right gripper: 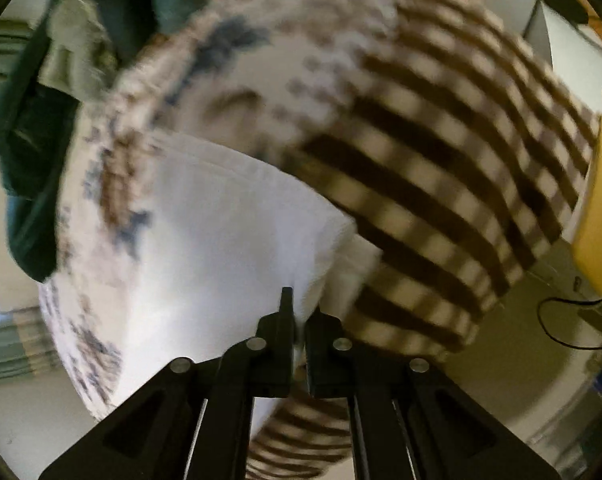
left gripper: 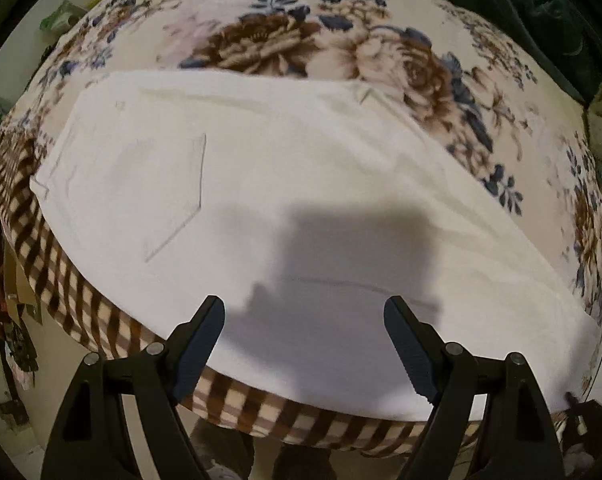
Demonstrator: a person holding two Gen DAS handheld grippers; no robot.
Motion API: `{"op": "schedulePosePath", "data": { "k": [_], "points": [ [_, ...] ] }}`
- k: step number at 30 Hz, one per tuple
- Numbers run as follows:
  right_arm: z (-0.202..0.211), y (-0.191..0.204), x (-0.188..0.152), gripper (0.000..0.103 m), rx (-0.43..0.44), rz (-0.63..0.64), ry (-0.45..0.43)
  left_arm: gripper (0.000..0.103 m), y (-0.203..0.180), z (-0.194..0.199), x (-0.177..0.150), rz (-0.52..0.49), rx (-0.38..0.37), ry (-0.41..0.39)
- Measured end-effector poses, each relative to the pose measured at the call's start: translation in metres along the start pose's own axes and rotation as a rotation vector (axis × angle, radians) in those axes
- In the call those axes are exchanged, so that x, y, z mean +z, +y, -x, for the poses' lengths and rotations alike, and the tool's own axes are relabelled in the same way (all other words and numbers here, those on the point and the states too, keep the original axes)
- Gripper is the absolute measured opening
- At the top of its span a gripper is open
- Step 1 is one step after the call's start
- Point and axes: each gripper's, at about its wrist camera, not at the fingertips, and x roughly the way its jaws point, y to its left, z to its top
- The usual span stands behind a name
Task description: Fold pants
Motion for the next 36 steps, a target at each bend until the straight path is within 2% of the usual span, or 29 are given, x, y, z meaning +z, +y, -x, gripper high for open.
{"op": "schedulePosePath", "data": {
  "k": [2,4,6,7,9,12,17,19,21,23,24,26,30,33,36],
  "points": [
    [-0.002,-0.012,0.003,0.031,-0.005,-0.024,0.036,0.081,0.004,-0.002,-0.002,0.001,0.0,0.007],
    [0.008,-0.015,0.003,0.046,-0.03,-0.04,0.045,0.081,0.008,-0.002,-0.003,0.001,0.0,0.007],
    [0.026,-0.006,-0.003,0.047,-0.033,-0.018,0.039,0.081,0.014,0.001,-0.001,0.01,-0.014,0.009],
    [0.036,0.009,-0.011,0.047,-0.031,0.033,0.049,0.081,0.017,0.004,0.001,0.018,-0.024,0.003],
    [0.047,0.048,-0.032,0.047,-0.052,0.159,0.084,0.081,0.022,0.009,0.008,0.023,-0.027,-0.011],
    [0.033,0.133,-0.081,0.047,-0.037,0.394,0.187,0.081,0.029,0.013,0.026,0.019,-0.033,-0.032],
    [-0.045,0.301,-0.183,0.047,0.056,0.745,0.401,0.081,0.041,0.0,0.072,-0.006,-0.046,-0.026],
    [-0.079,0.349,-0.213,0.047,0.035,0.845,0.439,0.081,0.044,-0.014,0.095,-0.032,-0.062,0.008],
    [-0.124,0.38,-0.233,0.047,-0.005,0.872,0.554,0.081,0.04,-0.027,0.111,-0.069,-0.07,0.024],
    [-0.166,0.389,-0.25,0.046,-0.076,0.847,0.659,0.081,0.03,-0.045,0.127,-0.122,-0.074,0.036],
    [-0.183,0.392,-0.253,0.046,-0.101,0.833,0.659,0.081,0.027,-0.053,0.132,-0.142,-0.059,0.045],
    [-0.197,0.395,-0.242,0.043,-0.13,0.793,0.572,0.081,0.021,-0.076,0.146,-0.153,-0.039,0.069],
    [-0.205,0.382,-0.217,0.037,-0.087,0.627,0.512,0.088,0.01,-0.101,0.165,-0.184,-0.034,0.08],
    [-0.202,0.381,-0.217,0.037,-0.1,0.621,0.474,0.092,0.005,-0.107,0.17,-0.203,-0.034,0.078],
    [-0.201,0.385,-0.22,0.037,-0.131,0.627,0.446,0.093,0.006,-0.108,0.171,-0.205,-0.052,0.08]
  ]
}}
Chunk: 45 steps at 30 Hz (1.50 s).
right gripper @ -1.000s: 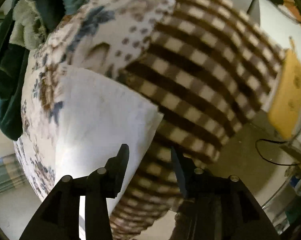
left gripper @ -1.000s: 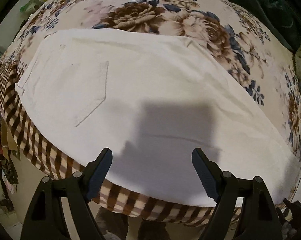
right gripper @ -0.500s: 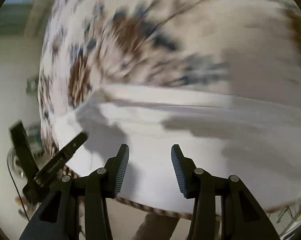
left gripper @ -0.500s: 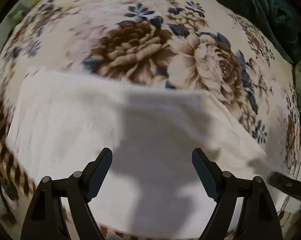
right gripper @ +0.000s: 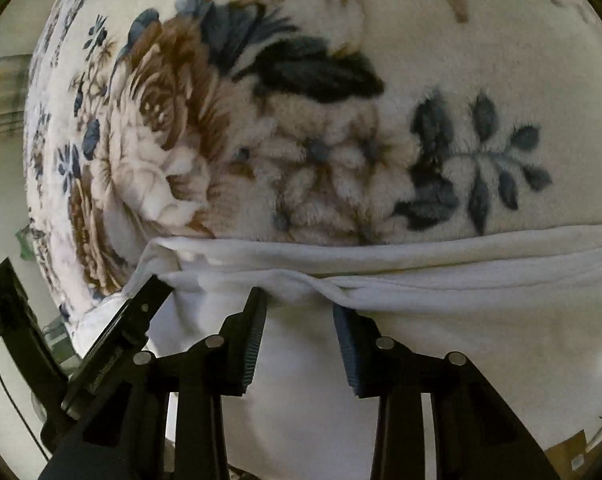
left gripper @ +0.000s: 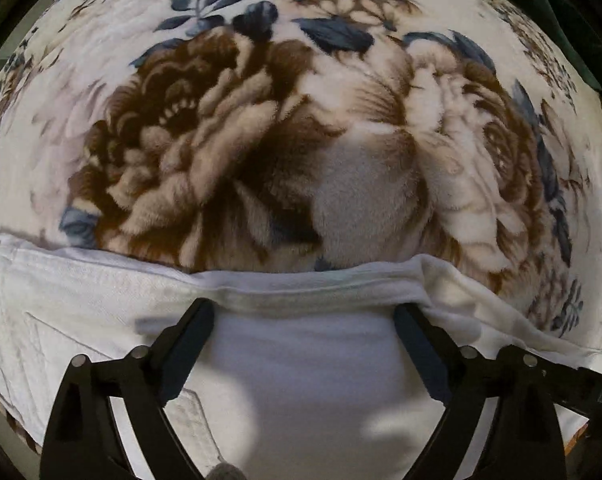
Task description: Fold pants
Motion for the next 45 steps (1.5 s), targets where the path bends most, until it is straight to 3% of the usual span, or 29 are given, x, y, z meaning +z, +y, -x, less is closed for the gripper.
{"op": "schedulePosePath", "data": {
  "k": [3,6,7,10,12,13,16,21,24,28,33,36,39,40,42,44,45],
  "points": [
    [0.009,0.004,-0.005,0.038,0.01,-0.001,0.004,0.093,0.005,0.012,-0.004,0.0,-0.038,-0.007],
    [0.03,0.008,-0.023,0.059,0.033,0.052,-0.033,0.093,0.023,0.042,-0.017,0.04,-0.089,-0.05],
    [0.039,0.005,-0.032,0.067,0.033,0.062,-0.054,0.093,0.032,0.052,-0.023,0.061,-0.108,-0.061],
    [0.072,-0.017,-0.066,0.069,0.055,0.034,-0.154,0.093,0.058,0.075,-0.047,0.113,-0.12,-0.076],
    [0.092,-0.046,-0.092,0.077,0.07,-0.032,-0.22,0.093,0.066,0.085,-0.064,0.131,-0.122,-0.092],
    [0.1,-0.062,-0.103,0.083,0.076,-0.069,-0.251,0.093,0.068,0.09,-0.07,0.13,-0.116,-0.098],
    [0.126,-0.131,-0.141,0.084,0.089,-0.237,-0.351,0.101,0.058,0.09,-0.087,0.101,-0.116,-0.087],
    [0.154,-0.264,-0.184,0.084,0.12,-0.477,-0.442,0.101,0.018,0.062,-0.113,0.063,-0.132,0.018],
    [0.165,-0.342,-0.195,0.084,0.155,-0.578,-0.506,0.101,-0.008,0.05,-0.13,0.064,-0.145,0.036],
    [0.164,-0.408,-0.188,0.083,0.198,-0.628,-0.562,0.101,-0.026,0.027,-0.141,0.105,-0.136,0.052],
    [0.151,-0.454,-0.168,0.07,0.401,-0.62,-0.611,0.103,-0.033,0.011,-0.144,0.122,-0.054,0.015],
    [0.15,-0.455,-0.162,0.067,0.527,-0.565,-0.67,0.103,-0.037,0.007,-0.144,0.137,-0.018,0.003],
    [0.144,-0.451,-0.152,0.067,0.58,-0.515,-0.674,0.103,-0.04,0.004,-0.146,0.161,0.016,-0.024],
    [0.14,-0.453,-0.148,0.062,0.583,-0.513,-0.668,0.103,-0.041,0.003,-0.148,0.167,0.024,-0.04],
    [0.13,-0.455,-0.14,0.043,0.608,-0.524,-0.665,0.103,-0.043,0.002,-0.152,0.174,0.039,-0.068],
    [0.126,-0.455,-0.137,0.013,0.624,-0.546,-0.681,0.103,-0.043,0.002,-0.156,0.176,0.049,-0.072],
    [0.13,-0.456,-0.137,0.013,0.621,-0.541,-0.695,0.103,-0.043,0.001,-0.157,0.177,0.05,-0.066]
  ]
}}
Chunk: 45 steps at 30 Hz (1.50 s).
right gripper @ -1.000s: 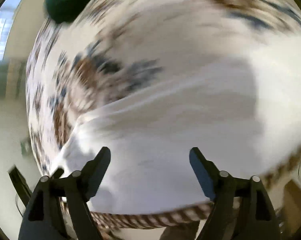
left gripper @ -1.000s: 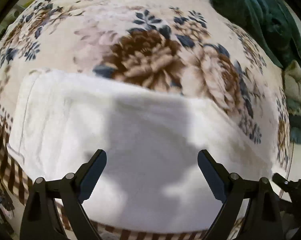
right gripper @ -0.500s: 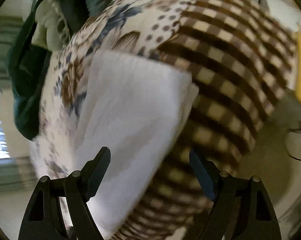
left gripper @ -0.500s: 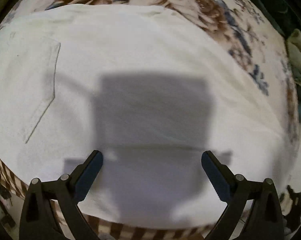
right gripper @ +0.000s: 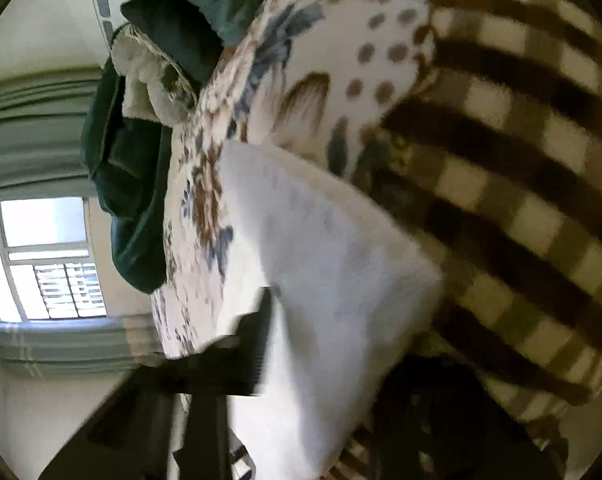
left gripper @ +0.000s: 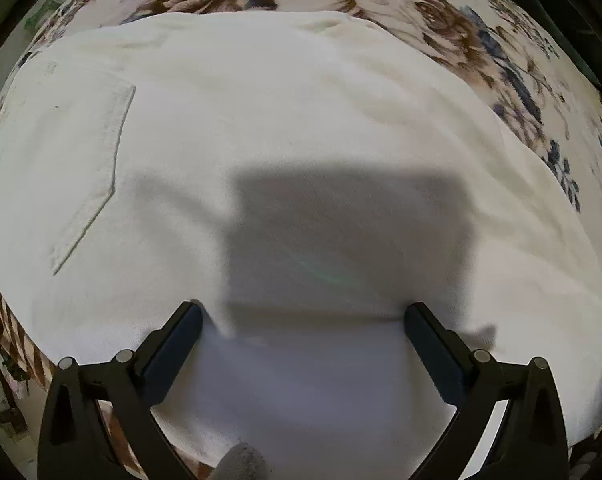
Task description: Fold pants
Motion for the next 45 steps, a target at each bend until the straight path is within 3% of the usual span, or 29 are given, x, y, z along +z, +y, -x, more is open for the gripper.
{"op": "schedulePosePath", "data": {
  "k": [6,14,23,30,33,36,38,40,42,45],
  "points": [
    [0.012,0.071,-0.026,0.01,-0.059,0.174,-0.035,0.103,-0.003,0.007,0.011,-0.003,-0.008,0.037],
    [0.007,0.18,-0.105,0.01,-0.097,0.377,-0.002,0.103,0.014,0.048,0.014,0.029,-0.066,0.012],
    [-0.072,0.255,-0.251,0.009,-0.135,0.569,0.139,0.103,0.096,0.069,-0.001,0.003,-0.08,-0.025],
    [-0.157,0.265,-0.384,0.009,-0.177,0.746,0.305,0.103,0.169,0.073,0.007,0.094,-0.112,-0.039],
    [-0.193,0.257,-0.436,0.01,-0.241,0.859,0.39,0.103,0.195,0.073,0.012,0.128,-0.116,-0.043],
    [-0.229,0.242,-0.467,0.026,-0.351,0.918,0.534,0.103,0.218,0.073,0.018,0.158,-0.116,-0.043],
    [-0.237,0.239,-0.48,0.064,-0.343,0.926,0.634,0.103,0.229,0.073,0.022,0.171,-0.118,-0.038],
    [-0.228,0.242,-0.479,0.09,-0.28,0.897,0.677,0.103,0.233,0.075,0.029,0.182,-0.128,-0.037],
    [-0.213,0.247,-0.472,0.092,-0.302,0.908,0.641,0.103,0.232,0.081,0.034,0.185,-0.15,-0.042],
    [-0.197,0.252,-0.455,0.094,-0.49,0.969,0.531,0.103,0.217,0.091,0.042,0.166,-0.183,-0.061]
  ]
}}
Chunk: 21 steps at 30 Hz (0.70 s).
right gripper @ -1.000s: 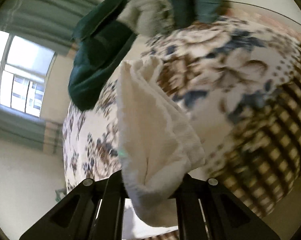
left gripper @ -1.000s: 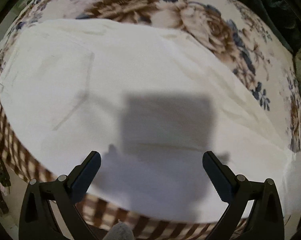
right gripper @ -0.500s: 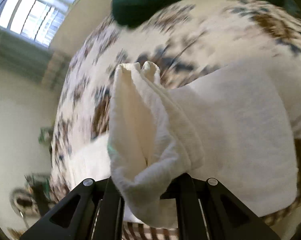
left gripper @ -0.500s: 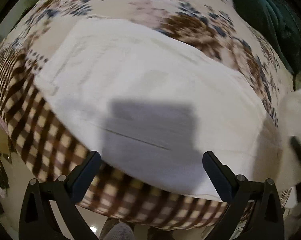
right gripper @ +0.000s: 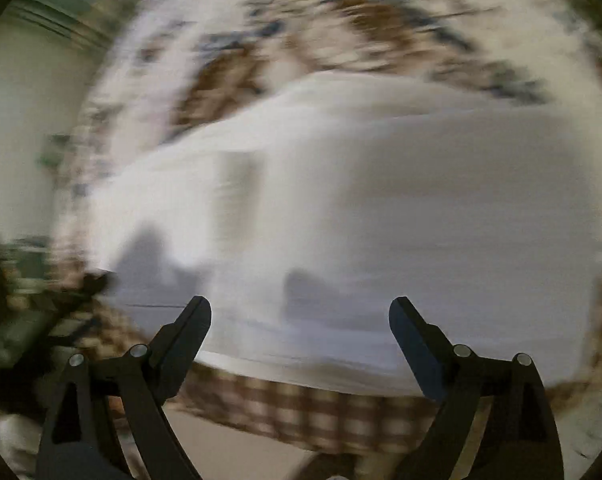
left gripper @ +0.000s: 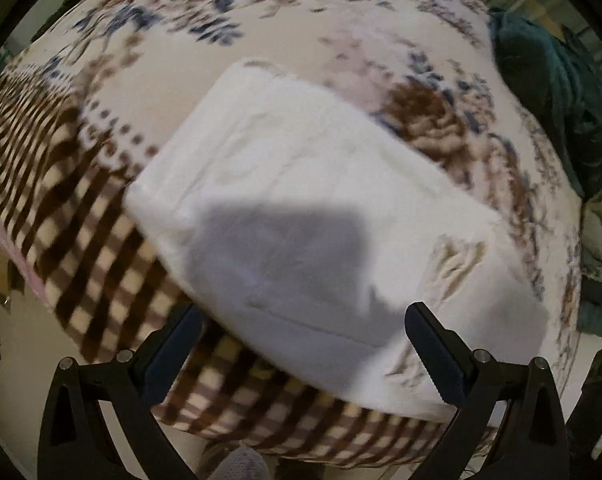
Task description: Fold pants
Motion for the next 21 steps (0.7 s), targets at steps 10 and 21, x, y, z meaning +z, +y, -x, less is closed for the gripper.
{"op": "schedulePosePath", "data": {
  "k": [10,21],
  "points": [
    [-0.025,-0.058,0.019,0.1,-0.296,-0.037,0.124,0.103,-0.102,-0.057,-0.014,-0.289,0.149,0.051],
    [-0.039,-0.078,0.044,0.1,-0.278,-0.085,0.13,0.103,-0.083,-0.068,-0.02,-0.216,0.162,0.072]
  ]
}}
